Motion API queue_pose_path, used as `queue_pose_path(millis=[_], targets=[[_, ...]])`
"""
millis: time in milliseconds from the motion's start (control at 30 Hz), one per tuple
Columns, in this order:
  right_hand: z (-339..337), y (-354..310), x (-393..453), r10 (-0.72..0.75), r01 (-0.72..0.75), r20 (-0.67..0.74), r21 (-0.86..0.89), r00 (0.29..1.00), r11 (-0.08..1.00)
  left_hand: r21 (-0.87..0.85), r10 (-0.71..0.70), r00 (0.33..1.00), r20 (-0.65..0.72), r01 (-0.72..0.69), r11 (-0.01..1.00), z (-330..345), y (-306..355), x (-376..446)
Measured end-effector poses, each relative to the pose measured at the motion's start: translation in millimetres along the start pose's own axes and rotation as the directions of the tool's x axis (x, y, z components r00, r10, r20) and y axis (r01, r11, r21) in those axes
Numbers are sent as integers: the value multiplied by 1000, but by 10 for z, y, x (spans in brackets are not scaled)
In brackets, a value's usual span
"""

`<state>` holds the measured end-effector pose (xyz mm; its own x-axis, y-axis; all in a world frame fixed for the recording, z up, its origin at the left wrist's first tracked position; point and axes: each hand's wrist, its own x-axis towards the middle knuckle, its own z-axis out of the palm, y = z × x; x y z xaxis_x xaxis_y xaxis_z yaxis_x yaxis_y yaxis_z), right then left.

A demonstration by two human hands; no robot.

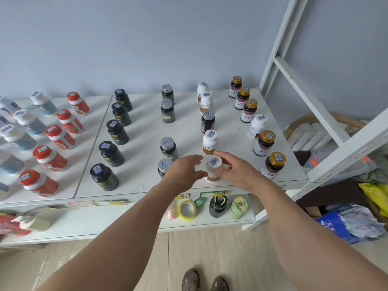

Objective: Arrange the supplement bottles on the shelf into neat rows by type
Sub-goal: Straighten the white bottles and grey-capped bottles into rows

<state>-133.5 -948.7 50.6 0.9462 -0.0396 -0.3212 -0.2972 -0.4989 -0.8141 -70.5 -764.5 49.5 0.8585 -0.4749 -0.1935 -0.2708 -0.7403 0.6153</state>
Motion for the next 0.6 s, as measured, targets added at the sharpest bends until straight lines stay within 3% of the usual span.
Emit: queue_pose_path(millis=[133, 333, 433, 600], targets=[[-90, -130, 51, 4, 1, -76, 64, 997, 998, -38, -1, 1000, -3, 1, 999, -15, -8, 14], [-255, -323, 337, -21, 16, -227, -26, 974, 1000, -219, -77, 995, -58, 62, 974, -77, 55, 102], [-302, -395, 519, -40, 18, -213, -104, 976, 994, -256, -96, 989, -109, 65, 964, -117, 120, 199], [-338, -445, 775, -24, -3, -117, -223, 993, 975, -156, -126, 981, -147, 103, 982, -208, 213, 446]])
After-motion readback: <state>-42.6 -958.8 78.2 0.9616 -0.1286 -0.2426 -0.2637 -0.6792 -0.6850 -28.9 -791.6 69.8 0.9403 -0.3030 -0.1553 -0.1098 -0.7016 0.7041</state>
